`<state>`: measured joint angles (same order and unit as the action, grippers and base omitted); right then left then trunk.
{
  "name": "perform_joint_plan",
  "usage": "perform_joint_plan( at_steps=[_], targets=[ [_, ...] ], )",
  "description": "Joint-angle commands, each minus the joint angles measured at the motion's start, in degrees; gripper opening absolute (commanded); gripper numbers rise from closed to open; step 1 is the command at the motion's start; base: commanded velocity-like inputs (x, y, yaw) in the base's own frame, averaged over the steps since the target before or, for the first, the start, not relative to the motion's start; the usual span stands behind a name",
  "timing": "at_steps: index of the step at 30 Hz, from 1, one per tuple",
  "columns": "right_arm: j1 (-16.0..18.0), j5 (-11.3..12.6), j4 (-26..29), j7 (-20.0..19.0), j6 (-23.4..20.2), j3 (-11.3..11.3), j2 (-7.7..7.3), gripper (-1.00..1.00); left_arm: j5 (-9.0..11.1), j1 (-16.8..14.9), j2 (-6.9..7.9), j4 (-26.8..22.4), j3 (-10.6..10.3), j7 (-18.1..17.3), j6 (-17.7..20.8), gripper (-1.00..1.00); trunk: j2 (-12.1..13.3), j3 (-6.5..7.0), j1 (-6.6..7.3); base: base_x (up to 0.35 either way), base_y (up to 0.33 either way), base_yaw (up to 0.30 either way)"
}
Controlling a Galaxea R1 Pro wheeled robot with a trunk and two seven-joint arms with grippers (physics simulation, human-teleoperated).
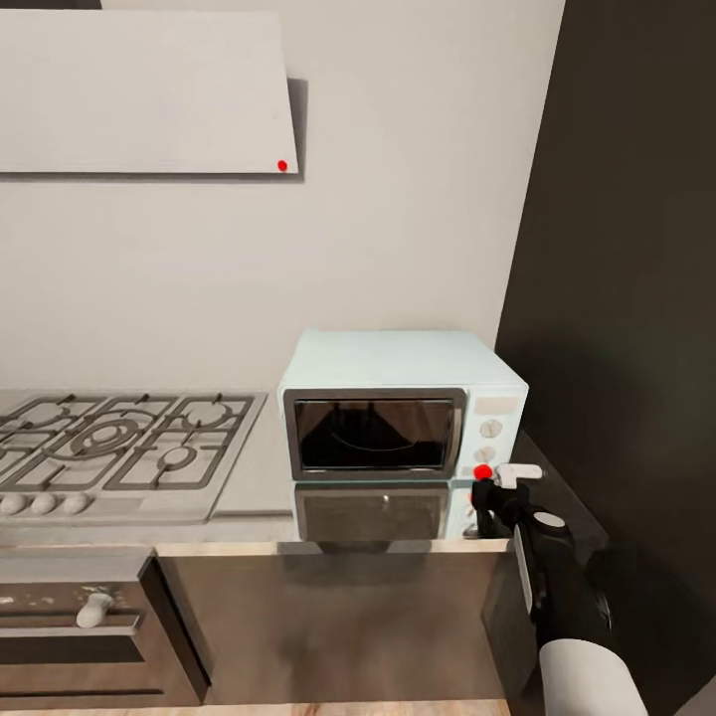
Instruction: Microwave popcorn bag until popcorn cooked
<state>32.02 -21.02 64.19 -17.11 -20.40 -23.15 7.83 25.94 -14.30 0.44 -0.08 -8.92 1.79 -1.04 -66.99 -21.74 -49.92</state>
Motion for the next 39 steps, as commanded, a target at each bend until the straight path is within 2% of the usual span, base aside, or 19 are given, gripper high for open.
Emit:
perform_joint_plan(
  at_steps=[1, 6, 14, 22, 27, 33, 35, 36, 37, 39],
  targets=[
    [0.06, -0.60, -0.39, -0.56, -0.13, -0.23, 0.08, -1.00, 0.43, -0.03, 0.00, 0.00, -0.49, 0.14, -0.11, 1.00, -0.04, -0.07, -0.02, 0.173, 0.000, 0.000],
    [0.06, -0.88, -1.99, 0.24, 0.01, -0.23, -0.10, -1.00, 0.43, -0.03, 0.00, 0.00, -0.49, 0.14, -0.11, 1.00, -0.04, -0.07, -0.02, 0.143, 0.000, 0.000],
    [0.06, -1.04, -1.27, 0.14, -0.24, -0.33, -0.28, -1.00, 0.45, -0.03, -0.18, 0.00, -0.49, 0.21, -0.11, 1.00, -0.04, -0.07, -0.02, -0.016, 0.000, 0.000],
    [0.06, -1.10, -0.67, 0.02, -0.37, -0.12, -0.12, -1.00, 0.52, -0.03, -0.35, 0.00, -0.49, 0.32, -0.11, 1.00, -0.04, -0.07, -0.02, -0.319, 0.000, 0.000],
    [0.06, -1.12, 0.96, -0.26, -3.27, -0.06, 0.07, -1.00, 0.50, -0.03, -0.35, 0.00, -0.49, 0.32, -0.11, 1.00, -0.04, -0.07, -0.02, -0.345, 0.000, 0.000],
    [0.06, -1.05, 1.91, -0.46, -3.68, 0.03, 0.16, -1.00, 0.44, -0.03, -0.35, 0.00, -0.49, 0.32, -0.11, 1.00, -0.04, -0.07, -0.02, -0.345, 0.000, 0.000],
    [0.09, -1.00, 4.55, -0.64, -3.70, 0.03, 0.22, -1.00, 0.38, -0.03, -0.44, 0.00, -0.49, 0.32, -0.11, 1.00, -0.04, -0.07, -0.02, -0.344, 0.000, 0.000],
    [-0.30, -0.83, 9.45, -1.06, -3.59, 0.03, 0.24, -1.00, 0.36, -0.03, -0.43, 0.00, -0.49, 0.32, -0.11, 1.00, -0.04, -0.07, -0.02, -0.344, 0.000, 0.000],
    [-1.86, -0.72, 13.03, -1.33, -3.63, 0.03, 0.25, -1.00, 0.35, -0.03, -0.45, 0.00, -0.49, 0.32, -0.11, 1.00, -0.04, -0.07, -0.02, -0.344, 0.000, 0.000],
    [-6.61, -0.58, 16.40, -1.58, -3.79, 0.03, 0.23, -1.00, 0.34, -0.03, -0.38, 0.00, -0.49, 0.32, -0.11, 1.00, -0.04, -0.07, -0.02, -0.345, 0.000, 0.000]
  ],
)
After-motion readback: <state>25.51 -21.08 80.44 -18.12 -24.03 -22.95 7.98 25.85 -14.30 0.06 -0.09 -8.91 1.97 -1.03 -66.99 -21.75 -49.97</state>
